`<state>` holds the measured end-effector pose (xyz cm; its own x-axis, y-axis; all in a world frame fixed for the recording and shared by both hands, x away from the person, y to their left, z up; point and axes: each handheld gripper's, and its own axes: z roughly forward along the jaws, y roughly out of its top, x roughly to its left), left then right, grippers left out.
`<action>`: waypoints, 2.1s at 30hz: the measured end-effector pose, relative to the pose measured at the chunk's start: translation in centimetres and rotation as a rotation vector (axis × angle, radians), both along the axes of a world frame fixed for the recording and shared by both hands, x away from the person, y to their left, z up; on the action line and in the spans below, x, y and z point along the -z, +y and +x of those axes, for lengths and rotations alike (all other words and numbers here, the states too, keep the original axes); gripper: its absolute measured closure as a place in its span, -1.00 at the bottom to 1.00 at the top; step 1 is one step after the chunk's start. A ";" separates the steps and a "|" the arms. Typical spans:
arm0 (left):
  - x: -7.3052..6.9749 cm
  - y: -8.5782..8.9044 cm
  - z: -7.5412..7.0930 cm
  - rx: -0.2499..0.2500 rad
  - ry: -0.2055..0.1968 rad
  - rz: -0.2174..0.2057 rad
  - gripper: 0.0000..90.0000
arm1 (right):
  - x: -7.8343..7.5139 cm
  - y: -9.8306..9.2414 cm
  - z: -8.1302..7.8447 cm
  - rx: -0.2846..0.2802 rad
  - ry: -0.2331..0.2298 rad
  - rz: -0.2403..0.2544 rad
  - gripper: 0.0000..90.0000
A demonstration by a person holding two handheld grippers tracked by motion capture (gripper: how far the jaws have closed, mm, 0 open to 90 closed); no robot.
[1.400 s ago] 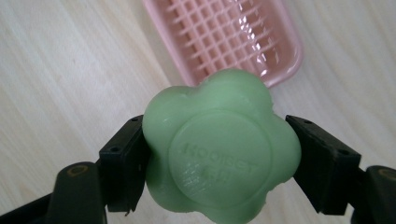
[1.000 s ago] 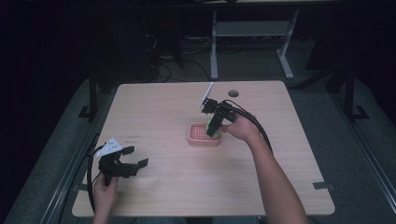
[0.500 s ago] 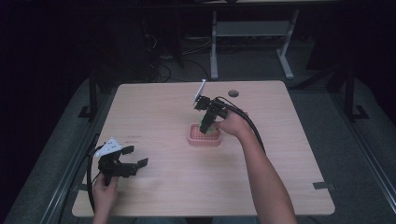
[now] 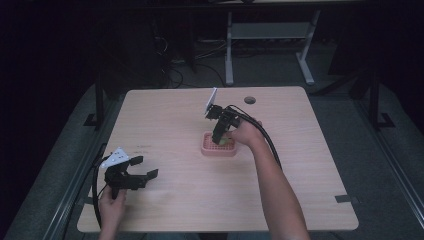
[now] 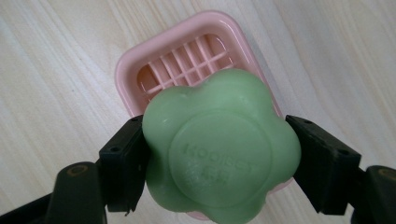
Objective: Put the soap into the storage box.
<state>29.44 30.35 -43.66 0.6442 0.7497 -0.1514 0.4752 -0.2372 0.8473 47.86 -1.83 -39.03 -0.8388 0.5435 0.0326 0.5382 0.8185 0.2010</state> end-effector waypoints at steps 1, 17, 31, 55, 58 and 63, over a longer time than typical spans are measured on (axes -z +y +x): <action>0.0 0.0 0.0 0.000 0.000 0.000 -0.68 | 0.2 0.0 0.0 0.005 0.004 0.000 -0.43; -0.1 0.2 -0.1 -0.004 -0.010 -0.005 -0.68 | 2.2 0.6 0.2 0.002 0.042 -0.025 -0.43; -0.1 0.3 -0.1 -0.006 -0.010 -0.008 -0.68 | 2.4 0.4 0.1 0.014 0.045 -0.021 -0.43; -0.1 0.3 -0.1 -0.005 -0.010 -0.011 -0.68 | 2.5 0.1 0.1 0.025 0.039 -0.018 -0.43; -0.1 0.4 0.0 -0.006 -0.011 -0.009 -0.68 | 2.5 0.1 0.0 0.024 0.038 -0.019 -0.44; -0.2 0.4 -0.1 -0.006 -0.013 -0.011 -0.68 | 2.4 0.1 0.0 0.027 0.037 -0.012 -0.43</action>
<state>29.37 30.71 -43.49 0.6418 0.7517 -0.1515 0.4658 -0.2252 0.8558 47.88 -1.76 -41.45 -0.8220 0.5666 0.0572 0.5672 0.8056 0.1710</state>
